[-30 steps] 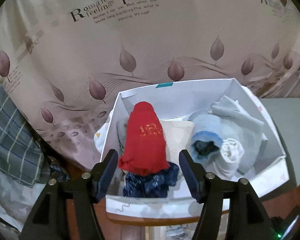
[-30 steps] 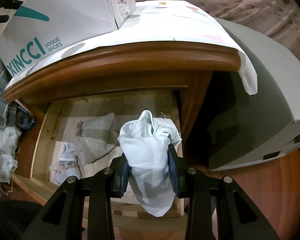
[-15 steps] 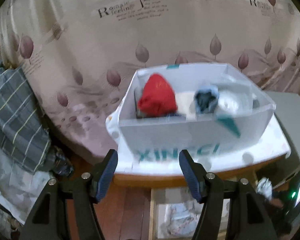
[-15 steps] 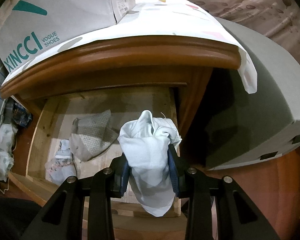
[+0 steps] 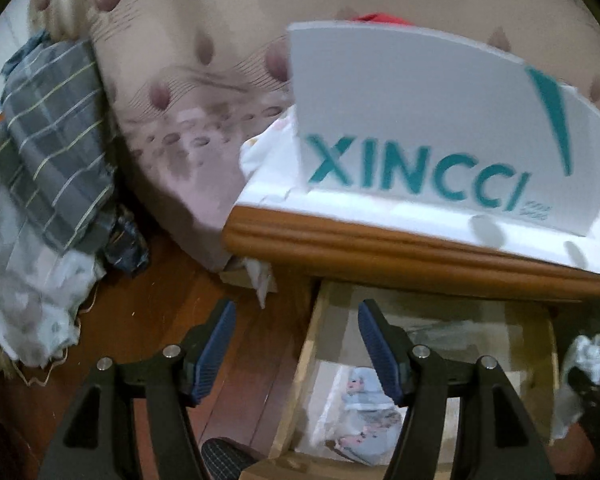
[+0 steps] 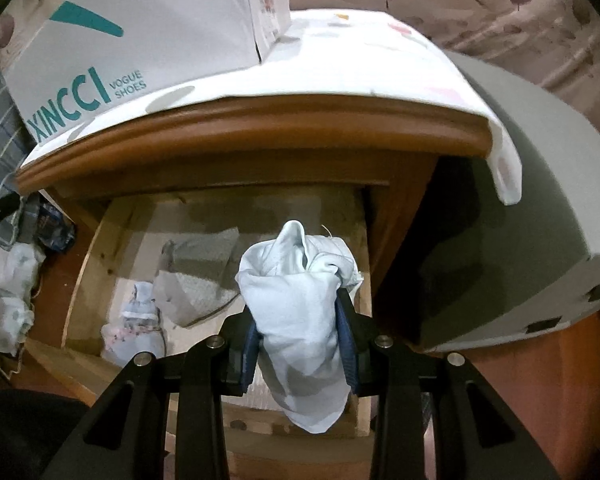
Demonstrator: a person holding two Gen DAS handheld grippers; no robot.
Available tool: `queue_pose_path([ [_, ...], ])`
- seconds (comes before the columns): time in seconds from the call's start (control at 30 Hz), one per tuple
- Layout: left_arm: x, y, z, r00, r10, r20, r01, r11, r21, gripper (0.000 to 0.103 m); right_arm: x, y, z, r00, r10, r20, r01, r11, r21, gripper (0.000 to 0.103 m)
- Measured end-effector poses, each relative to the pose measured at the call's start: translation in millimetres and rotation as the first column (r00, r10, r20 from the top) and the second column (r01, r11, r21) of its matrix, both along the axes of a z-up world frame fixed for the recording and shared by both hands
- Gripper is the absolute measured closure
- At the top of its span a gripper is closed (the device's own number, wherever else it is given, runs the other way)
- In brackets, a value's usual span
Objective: Take underwear out of drawer
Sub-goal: 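Withdraw the left gripper toward the drawer while the right gripper carries the white sock to the box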
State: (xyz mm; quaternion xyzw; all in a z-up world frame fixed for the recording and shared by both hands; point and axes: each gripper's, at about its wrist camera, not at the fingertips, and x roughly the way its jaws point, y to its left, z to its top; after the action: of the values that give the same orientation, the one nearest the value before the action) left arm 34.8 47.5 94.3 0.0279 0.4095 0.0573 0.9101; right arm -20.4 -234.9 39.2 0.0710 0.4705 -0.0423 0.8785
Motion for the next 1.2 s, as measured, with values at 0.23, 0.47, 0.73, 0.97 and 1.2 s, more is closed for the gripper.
queue_pose_path([
  [0.23, 7.2, 21.3, -21.1, 0.996, 0.067, -0.056, -0.066, 0.998, 0.021, 0.038, -6.2, 0.2, 20.7, 0.998, 0.024, 0.056, -0.023, 1.0, -0.011, 0.071],
  [0.47, 10.3, 27.0, -23.2, 0.995, 0.071, -0.067, -0.072, 0.997, 0.001, 0.038, -10.6, 2.7, 64.5, 0.995, 0.048, 0.085, -0.05, 0.998, 0.024, 0.071],
  [0.73, 16.4, 41.0, -27.6, 0.988, 0.109, -0.113, -0.116, 0.992, -0.052, 0.038, -2.3, 10.7, 145.9, 0.978, 0.118, 0.174, -0.112, 0.993, -0.042, 0.071],
  [0.97, 18.2, 56.6, -29.9, 0.979, 0.157, -0.129, -0.169, 0.982, -0.088, 0.038, 31.0, 25.7, 215.2, 0.952, 0.17, 0.253, -0.15, 0.984, -0.097, 0.071],
  [1.2, 19.8, 60.9, -28.5, 0.976, 0.175, -0.129, -0.187, 0.978, -0.09, 0.038, 79.8, 45.9, 246.0, 0.944, 0.194, 0.268, -0.165, 0.978, -0.129, 0.071],
])
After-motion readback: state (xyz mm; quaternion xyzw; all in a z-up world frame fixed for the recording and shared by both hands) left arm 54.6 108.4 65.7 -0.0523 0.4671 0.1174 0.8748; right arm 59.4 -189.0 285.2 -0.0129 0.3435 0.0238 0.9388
